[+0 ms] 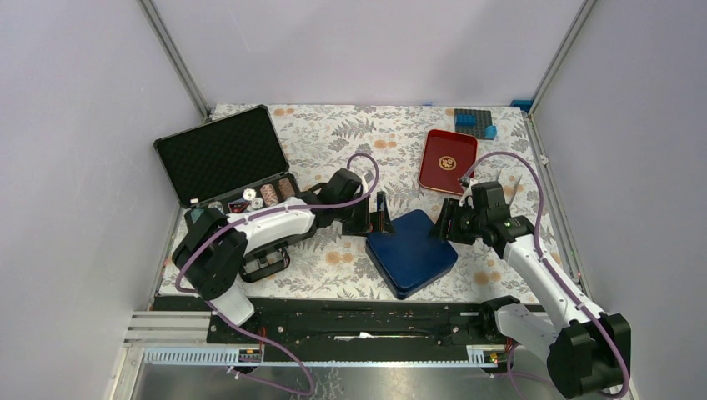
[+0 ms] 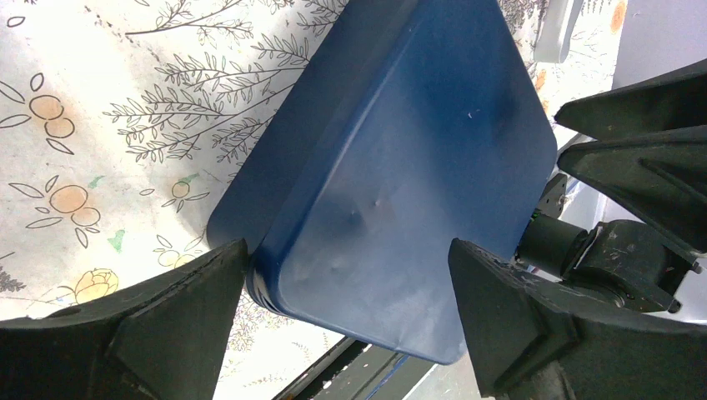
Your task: Pack the chocolate
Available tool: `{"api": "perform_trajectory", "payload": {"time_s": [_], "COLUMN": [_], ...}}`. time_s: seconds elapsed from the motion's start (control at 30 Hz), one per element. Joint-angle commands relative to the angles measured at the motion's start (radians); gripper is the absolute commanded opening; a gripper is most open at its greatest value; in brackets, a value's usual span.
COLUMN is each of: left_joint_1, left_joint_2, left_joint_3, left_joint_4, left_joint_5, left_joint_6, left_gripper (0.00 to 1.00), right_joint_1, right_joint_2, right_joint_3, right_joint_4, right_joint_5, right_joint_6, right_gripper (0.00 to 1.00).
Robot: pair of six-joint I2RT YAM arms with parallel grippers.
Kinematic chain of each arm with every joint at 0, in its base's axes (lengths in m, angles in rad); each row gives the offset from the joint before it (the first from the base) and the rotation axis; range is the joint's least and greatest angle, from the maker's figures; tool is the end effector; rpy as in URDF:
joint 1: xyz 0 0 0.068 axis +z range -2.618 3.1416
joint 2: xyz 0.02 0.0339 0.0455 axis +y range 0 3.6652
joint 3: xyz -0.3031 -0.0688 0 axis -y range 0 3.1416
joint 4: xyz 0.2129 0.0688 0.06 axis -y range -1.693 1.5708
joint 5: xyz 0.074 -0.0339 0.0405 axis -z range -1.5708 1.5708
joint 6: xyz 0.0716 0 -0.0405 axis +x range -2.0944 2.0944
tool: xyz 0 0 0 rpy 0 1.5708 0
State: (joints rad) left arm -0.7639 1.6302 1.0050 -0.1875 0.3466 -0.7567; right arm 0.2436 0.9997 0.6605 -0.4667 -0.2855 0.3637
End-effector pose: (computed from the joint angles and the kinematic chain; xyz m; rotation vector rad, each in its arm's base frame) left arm 0.2308 -0.2548 0.2375 0.1924 2.6229 -1.0530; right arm 0.1657 0.0619 0.2513 0.0056 2.4260 0.6235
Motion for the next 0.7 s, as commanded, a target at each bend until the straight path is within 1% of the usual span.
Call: {"api": "perform_trajectory", "payload": {"time_s": [0.0, 0.13, 0.23, 0.27, 0.37, 0.43, 0.53, 0.67], "left_joint_1": [-0.007, -0.007, -0.007, -0.008, -0.007, -0.008, -0.007, -0.007], "left_joint_2": [0.005, 0.02, 0.003, -0.006, -0.03, -0.039, -0.062, -0.127], "left_joint_3": [0.064, 0.085, 0.092, 0.094, 0.099, 0.094, 0.07, -0.004], "left_joint_4": [-0.032, -0.064, -0.08, -0.092, -0.111, -0.117, -0.111, -0.069], "left_joint_5": [-0.011, -0.007, -0.023, -0.036, -0.059, -0.076, -0.113, -0.137], "left_joint_6": [0.035, 0.057, 0.066, 0.071, 0.077, 0.069, 0.03, -0.052], "left_gripper": [0.96, 0.96, 0.96, 0.96, 0.98, 0.98, 0.98, 0.95], "right_joint_1": [0.005, 0.005, 0.004, 0.005, 0.004, 0.004, 0.005, 0.003], "right_joint_2": [-0.018, -0.027, -0.027, -0.026, -0.002, 0.028, 0.071, 0.098], "right_joint_3": [0.061, 0.072, 0.063, 0.061, 0.066, 0.082, 0.098, 0.093], "right_joint_4": [-0.018, -0.021, -0.022, -0.02, -0.015, -0.012, 0.004, 0.04], "right_joint_5": [0.005, 0.001, 0.034, 0.049, 0.093, 0.097, 0.087, 0.054], "right_joint_6": [0.018, 0.02, 0.016, 0.01, -0.032, -0.064, -0.082, -0.071], "right_gripper": [0.56, 0.56, 0.58, 0.61, 0.76, 0.82, 0.87, 0.89]}}
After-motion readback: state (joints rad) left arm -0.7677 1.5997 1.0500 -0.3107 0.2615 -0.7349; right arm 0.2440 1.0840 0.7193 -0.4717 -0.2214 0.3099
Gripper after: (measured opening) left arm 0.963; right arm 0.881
